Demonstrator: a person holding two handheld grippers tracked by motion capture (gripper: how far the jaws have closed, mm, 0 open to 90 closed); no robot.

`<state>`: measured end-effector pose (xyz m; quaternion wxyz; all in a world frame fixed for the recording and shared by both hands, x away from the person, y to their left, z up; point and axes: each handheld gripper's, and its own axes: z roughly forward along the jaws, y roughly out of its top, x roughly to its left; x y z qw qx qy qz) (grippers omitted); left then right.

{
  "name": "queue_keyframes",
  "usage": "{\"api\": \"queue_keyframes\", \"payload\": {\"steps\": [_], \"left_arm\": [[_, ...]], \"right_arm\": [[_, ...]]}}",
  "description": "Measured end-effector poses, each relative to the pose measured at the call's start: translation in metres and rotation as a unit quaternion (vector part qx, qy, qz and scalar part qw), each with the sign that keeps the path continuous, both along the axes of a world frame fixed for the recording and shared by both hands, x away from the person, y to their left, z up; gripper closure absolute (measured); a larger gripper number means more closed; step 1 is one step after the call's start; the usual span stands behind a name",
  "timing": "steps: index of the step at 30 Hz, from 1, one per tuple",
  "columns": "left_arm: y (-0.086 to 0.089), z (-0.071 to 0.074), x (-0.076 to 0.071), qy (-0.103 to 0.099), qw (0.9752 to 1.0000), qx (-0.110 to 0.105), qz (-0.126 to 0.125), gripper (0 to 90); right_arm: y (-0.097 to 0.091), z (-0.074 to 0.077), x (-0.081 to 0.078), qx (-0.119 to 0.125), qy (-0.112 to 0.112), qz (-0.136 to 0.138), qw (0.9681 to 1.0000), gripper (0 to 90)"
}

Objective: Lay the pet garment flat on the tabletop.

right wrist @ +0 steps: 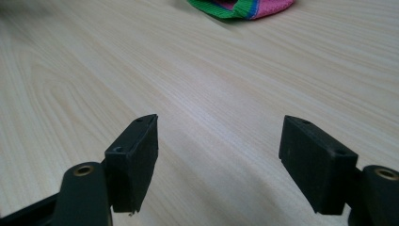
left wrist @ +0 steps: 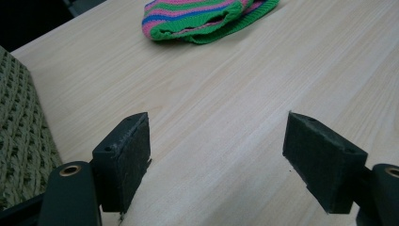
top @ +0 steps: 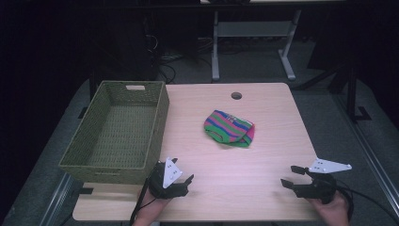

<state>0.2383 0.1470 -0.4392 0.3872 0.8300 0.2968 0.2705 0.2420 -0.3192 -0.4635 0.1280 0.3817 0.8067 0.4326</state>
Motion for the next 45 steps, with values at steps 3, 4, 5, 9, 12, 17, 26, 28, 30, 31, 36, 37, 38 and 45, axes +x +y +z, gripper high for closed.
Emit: {"api": "queue_keyframes", "payload": {"steps": [3, 4, 5, 9, 12, 17, 26, 28, 30, 31, 36, 37, 38, 45], "left_arm": [[0.000, 0.000, -0.001, 0.000, 1.0000, 0.004, -0.005, 23.3], [0.000, 0.000, -0.001, 0.000, 1.0000, 0.004, -0.005, 23.3], [-0.001, 0.001, -0.002, 0.001, 1.0000, -0.005, -0.007, 23.2], [-0.002, 0.002, -0.003, -0.005, 0.9999, -0.004, -0.013, 23.3], [-0.002, 0.002, -0.004, -0.006, 0.9998, 0.000, -0.019, 23.3], [0.000, 0.003, -0.003, -0.008, 0.9998, 0.000, -0.017, 23.3], [-0.001, 0.002, -0.001, -0.006, 0.9998, -0.004, -0.019, 23.3], [-0.002, 0.002, -0.002, -0.004, 0.9997, 0.000, -0.023, 23.3], [-0.003, 0.001, -0.002, -0.003, 0.9997, 0.001, -0.023, 23.3], [-0.003, 0.001, -0.002, -0.003, 0.9998, 0.002, -0.022, 23.3], [-0.001, 0.001, 0.000, -0.002, 0.9999, -0.001, -0.015, 23.2], [-0.001, 0.000, 0.000, -0.002, 0.9999, -0.003, -0.013, 23.3], [-0.001, 0.000, 0.000, -0.002, 0.9999, -0.004, -0.012, 23.3], [-0.002, 0.000, -0.002, -0.004, 1.0000, -0.005, -0.007, 23.2]], "right_arm": [[-0.001, 0.002, -0.001, 0.006, -0.005, -0.002, 1.0000, 28.3], [-0.001, 0.002, -0.001, 0.006, -0.005, -0.002, 1.0000, 28.3], [-0.002, 0.002, -0.002, 0.007, -0.007, -0.005, 0.9999, 28.3], [-0.002, 0.002, -0.004, 0.003, -0.007, -0.010, 0.9999, 28.3], [-0.001, 0.004, -0.006, 0.005, -0.016, -0.019, 0.9997, 28.3], [0.000, 0.003, -0.005, 0.009, -0.015, -0.021, 0.9996, 28.3], [0.006, 0.000, -0.002, -0.001, -0.008, -0.014, 0.9999, 28.3], [0.009, -0.001, -0.002, -0.019, -0.005, -0.010, 0.9998, 29.4], [0.011, -0.001, -0.002, -0.012, -0.004, -0.002, 0.9999, 29.4], [0.012, -0.001, -0.001, -0.009, -0.002, -0.002, 1.0000, 29.3], [0.022, 0.003, 0.011, -0.022, -0.005, 0.016, 0.9996, 29.3], [0.025, 0.006, 0.013, -0.023, -0.004, 0.020, 0.9995, 29.3], [0.027, 0.008, 0.016, -0.026, -0.007, 0.025, 0.9993, 29.4], [0.046, 0.026, 0.046, -0.033, 0.028, 0.041, 0.9982, 22.4]]}}
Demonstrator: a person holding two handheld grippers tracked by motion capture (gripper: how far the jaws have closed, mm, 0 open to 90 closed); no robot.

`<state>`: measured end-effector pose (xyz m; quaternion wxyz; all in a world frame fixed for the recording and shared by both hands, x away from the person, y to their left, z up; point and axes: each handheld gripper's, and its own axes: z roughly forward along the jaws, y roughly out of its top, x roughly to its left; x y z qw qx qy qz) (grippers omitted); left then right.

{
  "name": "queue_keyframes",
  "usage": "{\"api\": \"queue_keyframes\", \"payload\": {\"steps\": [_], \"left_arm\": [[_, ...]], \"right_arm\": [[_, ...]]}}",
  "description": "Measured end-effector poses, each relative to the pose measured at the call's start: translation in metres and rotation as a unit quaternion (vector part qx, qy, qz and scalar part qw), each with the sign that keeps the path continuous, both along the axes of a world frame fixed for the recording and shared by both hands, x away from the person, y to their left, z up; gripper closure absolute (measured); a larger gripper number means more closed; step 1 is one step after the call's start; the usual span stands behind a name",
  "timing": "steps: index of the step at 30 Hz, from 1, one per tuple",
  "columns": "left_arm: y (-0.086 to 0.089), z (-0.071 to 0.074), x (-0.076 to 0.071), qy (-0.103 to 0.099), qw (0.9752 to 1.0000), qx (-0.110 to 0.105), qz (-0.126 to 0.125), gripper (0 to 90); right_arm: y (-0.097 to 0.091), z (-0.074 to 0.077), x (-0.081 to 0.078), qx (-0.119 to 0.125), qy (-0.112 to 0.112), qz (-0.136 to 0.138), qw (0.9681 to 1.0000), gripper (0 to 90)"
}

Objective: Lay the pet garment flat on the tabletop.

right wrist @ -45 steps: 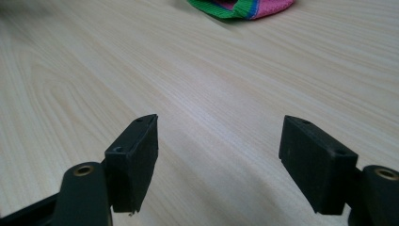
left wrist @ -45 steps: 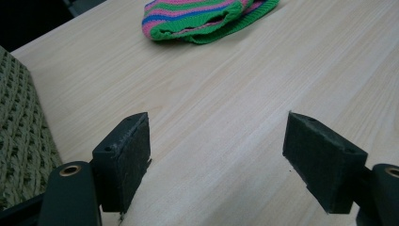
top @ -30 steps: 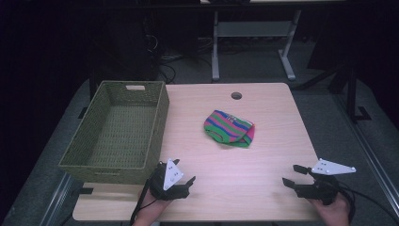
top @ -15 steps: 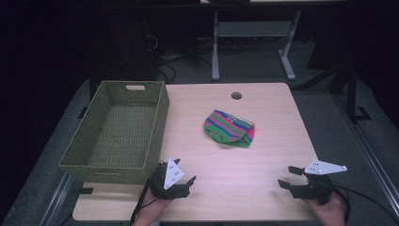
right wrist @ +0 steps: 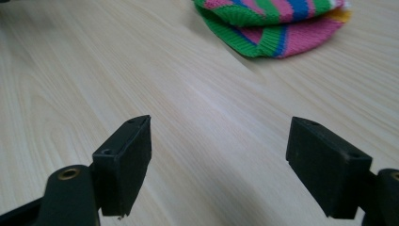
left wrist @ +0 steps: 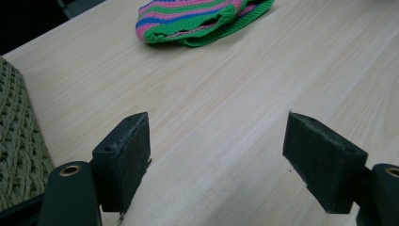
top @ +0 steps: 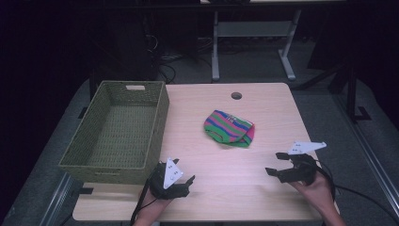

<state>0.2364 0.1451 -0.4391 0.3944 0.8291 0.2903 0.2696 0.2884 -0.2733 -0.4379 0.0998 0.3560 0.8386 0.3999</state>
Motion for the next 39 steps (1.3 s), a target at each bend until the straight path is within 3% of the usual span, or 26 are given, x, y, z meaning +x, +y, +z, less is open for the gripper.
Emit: {"api": "queue_keyframes", "payload": {"steps": [2, 5, 8, 12, 14, 17, 22, 29, 34, 36, 39], "left_arm": [[-0.001, 0.000, -0.001, 0.001, 1.0000, -0.002, 0.000, 23.2], [-0.001, 0.001, -0.002, -0.002, 1.0000, 0.002, -0.002, 23.2], [-0.001, 0.001, -0.002, -0.001, 1.0000, -0.002, -0.002, 23.3], [0.002, 0.003, -0.002, 0.000, 1.0000, -0.007, -0.002, 23.3], [0.003, 0.004, -0.003, 0.002, 0.9999, -0.011, -0.001, 23.3], [0.005, 0.004, -0.002, -0.001, 0.9999, -0.014, 0.000, 23.3], [0.006, 0.004, -0.001, 0.000, 0.9998, -0.019, 0.001, 23.3], [0.007, 0.005, -0.003, 0.000, 0.9998, -0.020, 0.001, 23.3], [0.009, 0.006, -0.002, 0.001, 0.9995, -0.031, 0.002, 23.3], [0.010, 0.006, -0.001, 0.004, 0.9994, -0.035, 0.004, 23.3], [0.011, 0.007, 0.000, 0.003, 0.9992, -0.039, 0.004, 23.3]], "right_arm": [[0.005, 0.002, 0.012, 0.003, 0.017, 0.016, 0.9997, 22.3], [0.012, 0.006, 0.028, 0.003, 0.047, 0.017, 0.9987, 22.3], [0.019, 0.014, 0.040, -0.010, 0.047, 0.029, 0.9984, 23.5], [0.027, 0.026, 0.056, -0.003, 0.056, 0.032, 0.9979, 28.4], [0.031, 0.031, 0.066, -0.013, 0.060, 0.035, 0.9975, 29.2], [0.040, 0.038, 0.082, -0.050, 0.064, 0.033, 0.9961, 28.9], [0.052, 0.048, 0.104, -0.081, 0.074, 0.040, 0.9932, 28.6], [0.064, 0.061, 0.133, -0.087, 0.091, 0.038, 0.9914, 26.8], [0.076, 0.061, 0.148, -0.116, 0.095, 0.041, 0.9879, 27.0], [0.080, 0.060, 0.154, -0.111, 0.097, 0.045, 0.9881, 27.1], [0.091, 0.056, 0.164, -0.134, 0.104, 0.041, 0.9847, 27.0]]}}
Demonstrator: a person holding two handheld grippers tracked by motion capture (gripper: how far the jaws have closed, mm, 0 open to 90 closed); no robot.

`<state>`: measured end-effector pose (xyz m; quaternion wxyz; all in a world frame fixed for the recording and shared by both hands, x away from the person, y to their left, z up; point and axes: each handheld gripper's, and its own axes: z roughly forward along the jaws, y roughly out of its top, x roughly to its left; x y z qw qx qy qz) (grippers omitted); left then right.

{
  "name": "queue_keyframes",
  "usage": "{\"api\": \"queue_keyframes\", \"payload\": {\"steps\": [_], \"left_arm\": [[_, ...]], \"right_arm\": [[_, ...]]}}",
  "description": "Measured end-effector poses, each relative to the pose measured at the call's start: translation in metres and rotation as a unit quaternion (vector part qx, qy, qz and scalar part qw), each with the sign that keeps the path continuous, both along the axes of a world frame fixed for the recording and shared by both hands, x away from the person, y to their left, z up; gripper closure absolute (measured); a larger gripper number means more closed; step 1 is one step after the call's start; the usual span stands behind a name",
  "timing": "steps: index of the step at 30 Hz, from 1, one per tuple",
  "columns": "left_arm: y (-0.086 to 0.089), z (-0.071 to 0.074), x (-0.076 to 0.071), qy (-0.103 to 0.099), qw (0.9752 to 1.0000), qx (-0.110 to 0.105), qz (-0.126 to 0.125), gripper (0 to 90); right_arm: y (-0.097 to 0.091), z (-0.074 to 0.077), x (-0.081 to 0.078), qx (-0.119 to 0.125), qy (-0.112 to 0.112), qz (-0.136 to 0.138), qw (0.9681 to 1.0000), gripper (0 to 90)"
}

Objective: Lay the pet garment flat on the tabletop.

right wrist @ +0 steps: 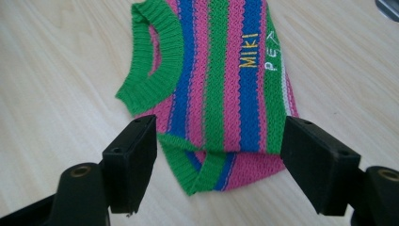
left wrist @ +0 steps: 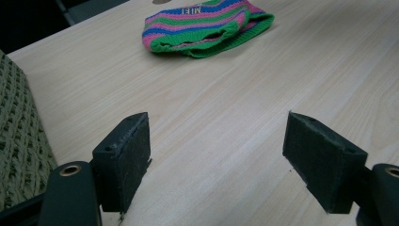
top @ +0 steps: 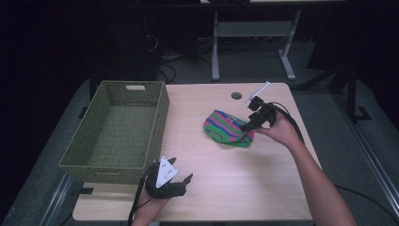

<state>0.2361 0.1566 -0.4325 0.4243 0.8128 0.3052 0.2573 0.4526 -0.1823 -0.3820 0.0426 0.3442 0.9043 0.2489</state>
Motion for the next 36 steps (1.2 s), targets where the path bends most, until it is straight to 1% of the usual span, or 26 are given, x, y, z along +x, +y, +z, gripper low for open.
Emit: {"api": "queue_keyframes", "payload": {"steps": [2, 3, 4, 6, 8, 10, 12, 13, 15, 16, 17, 18, 19, 20, 22, 24, 27, 29, 32, 33, 35, 36], "left_arm": [[0.001, 0.000, 0.000, 0.000, 1.0000, -0.003, 0.001, 23.3], [0.002, 0.001, 0.000, 0.002, 1.0000, -0.005, 0.001, 23.3], [0.002, 0.001, 0.000, 0.002, 1.0000, -0.006, 0.002, 23.3], [0.003, 0.001, 0.000, 0.004, 0.9999, -0.011, 0.003, 23.5], [0.004, 0.001, 0.001, 0.001, 0.9999, -0.011, 0.002, 23.5], [0.004, 0.002, 0.001, 0.000, 0.9999, -0.011, 0.002, 23.5], [0.005, 0.002, 0.001, 0.002, 0.9999, -0.015, 0.004, 23.5], [0.005, 0.002, 0.001, 0.002, 0.9999, -0.016, 0.004, 23.5], [0.006, 0.002, 0.002, 0.004, 0.9998, -0.017, 0.005, 23.5], [0.006, 0.002, 0.002, 0.004, 0.9998, -0.017, 0.005, 23.5], [0.006, 0.002, 0.002, 0.003, 0.9998, -0.018, 0.005, 23.5], [0.006, 0.002, 0.002, 0.004, 0.9998, -0.019, 0.005, 23.5], [0.006, 0.002, 0.003, 0.004, 0.9998, -0.017, 0.004, 23.5], [0.006, 0.001, 0.003, 0.004, 0.9998, -0.017, 0.004, 23.5], [0.004, 0.001, 0.003, 0.006, 0.9998, -0.020, 0.005, 23.5], [0.004, 0.001, 0.002, 0.005, 0.9998, -0.018, 0.004, 23.5], [0.003, 0.001, 0.002, 0.002, 0.9999, -0.015, 0.001, 23.5], [0.003, 0.001, 0.003, 0.005, 0.9999, -0.013, 0.002, 23.5], [0.004, 0.000, 0.003, 0.005, 0.9999, -0.011, 0.002, 23.6], [0.004, 0.000, 0.003, 0.004, 0.9999, -0.010, 0.002, 23.5], [0.005, 0.001, 0.003, 0.005, 0.9999, -0.014, 0.004, 23.5], [0.005, 0.001, 0.003, 0.004, 0.9999, -0.013, 0.004, 23.5]], "right_arm": [[0.005, -0.003, 0.004, -0.002, -0.004, -0.003, 1.0000, 27.1], [0.009, -0.006, 0.006, 0.001, -0.001, -0.004, 1.0000, 27.0], [0.013, -0.011, 0.008, -0.003, 0.002, -0.006, 1.0000, 27.1], [0.021, -0.018, 0.011, -0.019, 0.007, -0.009, 0.9998, 27.0], [0.030, -0.027, 0.014, -0.032, 0.009, -0.012, 0.9994, 27.0], [0.038, -0.035, 0.016, -0.033, 0.012, -0.009, 0.9994, 27.0], [0.045, -0.043, 0.017, -0.041, 0.013, -0.007, 0.9990, 27.0], [0.048, -0.048, 0.017, -0.046, 0.017, -0.006, 0.9988, 27.0], [0.052, -0.059, 0.019, -0.064, 0.036, -0.009, 0.9973, 26.6], [0.053, -0.064, 0.018, -0.070, 0.026, -0.010, 0.9972, 27.0], [0.053, -0.065, 0.015, -0.064, 0.012, -0.014, 0.9978, 28.9], [0.052, -0.066, 0.013, -0.057, 0.004, -0.019, 0.9982, 31.7], [0.050, -0.066, 0.012, -0.050, 0.002, -0.025, 0.9984, 35.4], [0.048, -0.065, 0.011, -0.045, 0.002, -0.030, 0.9985, 39.3], [0.047, -0.064, 0.010, -0.049, 0.001, -0.035, 0.9982, 43.2], [0.049, -0.064, 0.009, -0.054, 0.002, -0.041, 0.9977, 46.8], [0.049, -0.063, 0.008, -0.057, 0.001, -0.046, 0.9973, 55.8], [0.049, -0.062, 0.008, -0.059, -0.001, -0.049, 0.9970, 62.0], [0.049, -0.061, 0.008, -0.066, -0.004, -0.051, 0.9965, 68.3], [0.049, -0.061, 0.008, -0.066, -0.004, -0.053, 0.9964, 68.9], [0.048, -0.060, 0.009, -0.058, 0.004, -0.056, 0.9967, 70.8], [0.046, -0.059, 0.010, -0.048, 0.013, -0.059, 0.9970, 71.3]]}}
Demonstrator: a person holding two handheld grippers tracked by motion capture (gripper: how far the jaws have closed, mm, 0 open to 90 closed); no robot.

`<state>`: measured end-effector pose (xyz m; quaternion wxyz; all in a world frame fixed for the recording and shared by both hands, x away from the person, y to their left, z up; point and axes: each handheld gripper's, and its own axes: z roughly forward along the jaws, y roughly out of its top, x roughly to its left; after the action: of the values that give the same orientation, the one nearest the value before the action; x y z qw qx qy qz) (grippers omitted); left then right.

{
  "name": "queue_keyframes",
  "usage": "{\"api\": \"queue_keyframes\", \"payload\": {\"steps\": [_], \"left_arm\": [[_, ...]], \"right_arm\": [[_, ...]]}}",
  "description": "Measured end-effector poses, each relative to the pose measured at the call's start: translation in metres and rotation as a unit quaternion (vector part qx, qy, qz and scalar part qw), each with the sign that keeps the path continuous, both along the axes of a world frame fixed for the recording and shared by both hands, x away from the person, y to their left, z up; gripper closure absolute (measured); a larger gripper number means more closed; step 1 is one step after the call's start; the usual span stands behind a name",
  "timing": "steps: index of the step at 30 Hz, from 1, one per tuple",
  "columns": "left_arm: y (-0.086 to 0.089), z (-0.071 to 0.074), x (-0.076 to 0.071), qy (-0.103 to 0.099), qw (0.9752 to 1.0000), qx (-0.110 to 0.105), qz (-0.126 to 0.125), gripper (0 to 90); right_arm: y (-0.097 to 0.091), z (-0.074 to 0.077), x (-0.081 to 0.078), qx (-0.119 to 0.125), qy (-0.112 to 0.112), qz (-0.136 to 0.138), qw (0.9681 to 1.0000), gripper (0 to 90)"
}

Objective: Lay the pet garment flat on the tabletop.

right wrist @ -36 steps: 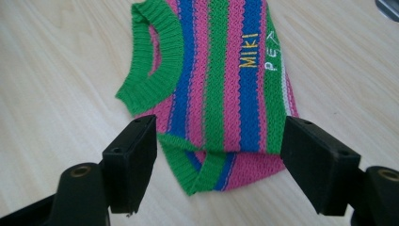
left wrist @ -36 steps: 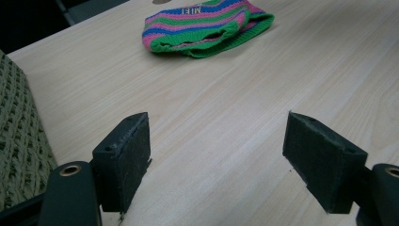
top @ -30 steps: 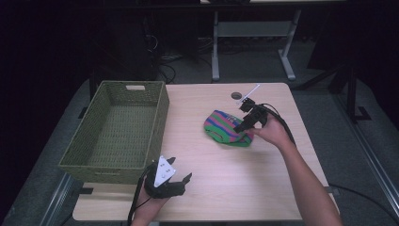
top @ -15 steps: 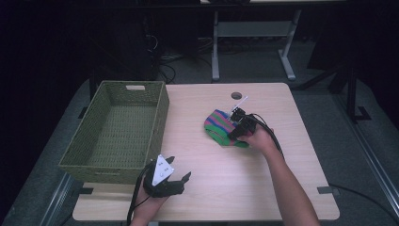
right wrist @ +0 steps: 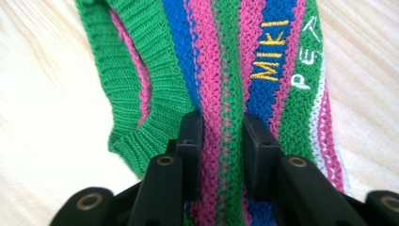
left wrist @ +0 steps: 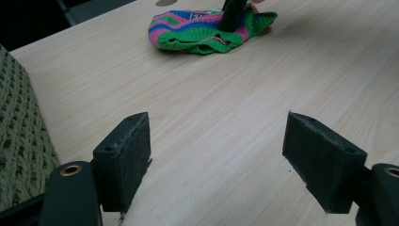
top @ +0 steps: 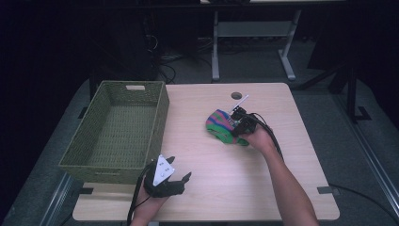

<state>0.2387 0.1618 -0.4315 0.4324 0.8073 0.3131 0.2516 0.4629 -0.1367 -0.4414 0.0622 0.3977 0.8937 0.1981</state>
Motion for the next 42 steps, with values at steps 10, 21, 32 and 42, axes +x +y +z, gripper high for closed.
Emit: {"api": "queue_keyframes", "payload": {"steps": [10, 21, 32, 42], "left_arm": [[0.004, 0.000, 0.001, 0.000, 0.9999, -0.013, 0.002, 27.4], [0.003, 0.001, 0.000, -0.009, 0.9998, -0.014, 0.011, 24.7], [0.003, 0.000, 0.000, -0.004, 0.9998, -0.015, 0.013, 23.8], [0.006, 0.002, -0.001, -0.007, 0.9994, -0.025, 0.020, 23.8]], "right_arm": [[-0.023, 0.025, 0.003, 0.099, 0.003, -0.033, 0.9946, 73.0], [-0.062, 0.081, -0.026, 0.193, -0.039, -0.007, 0.9805, 74.1], [-0.067, 0.085, -0.070, 0.223, -0.047, 0.045, 0.9726, 74.3], [-0.051, 0.060, -0.110, 0.226, -0.016, 0.091, 0.9698, 74.3]]}}
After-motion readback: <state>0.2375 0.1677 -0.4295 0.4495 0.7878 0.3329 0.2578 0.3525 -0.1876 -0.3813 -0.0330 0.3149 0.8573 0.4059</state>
